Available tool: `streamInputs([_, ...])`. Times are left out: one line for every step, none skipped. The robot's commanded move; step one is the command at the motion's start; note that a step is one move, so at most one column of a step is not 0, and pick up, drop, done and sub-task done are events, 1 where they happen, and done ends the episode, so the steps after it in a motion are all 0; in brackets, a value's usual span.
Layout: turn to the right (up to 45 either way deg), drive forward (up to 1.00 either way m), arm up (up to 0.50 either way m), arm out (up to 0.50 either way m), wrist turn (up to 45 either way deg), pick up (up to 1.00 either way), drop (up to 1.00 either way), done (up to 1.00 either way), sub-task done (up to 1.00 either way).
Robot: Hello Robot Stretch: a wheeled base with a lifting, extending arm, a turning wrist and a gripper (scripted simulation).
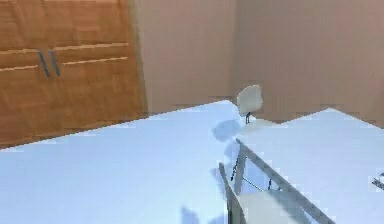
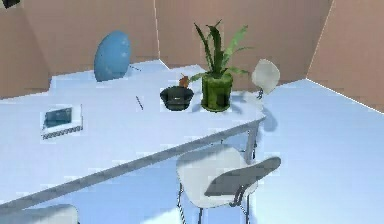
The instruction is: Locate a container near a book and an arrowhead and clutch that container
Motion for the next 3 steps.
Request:
streamInputs([45.0, 0.0, 0.0, 0.0, 0.0, 0.0, 0.0, 0.0, 0.0])
streamInputs([45.0, 0.0, 0.0, 0.0, 0.0, 0.0, 0.0, 0.0, 0.0])
streamInputs([45.0, 0.0, 0.0, 0.0, 0.0, 0.0, 0.0, 0.0, 0.0])
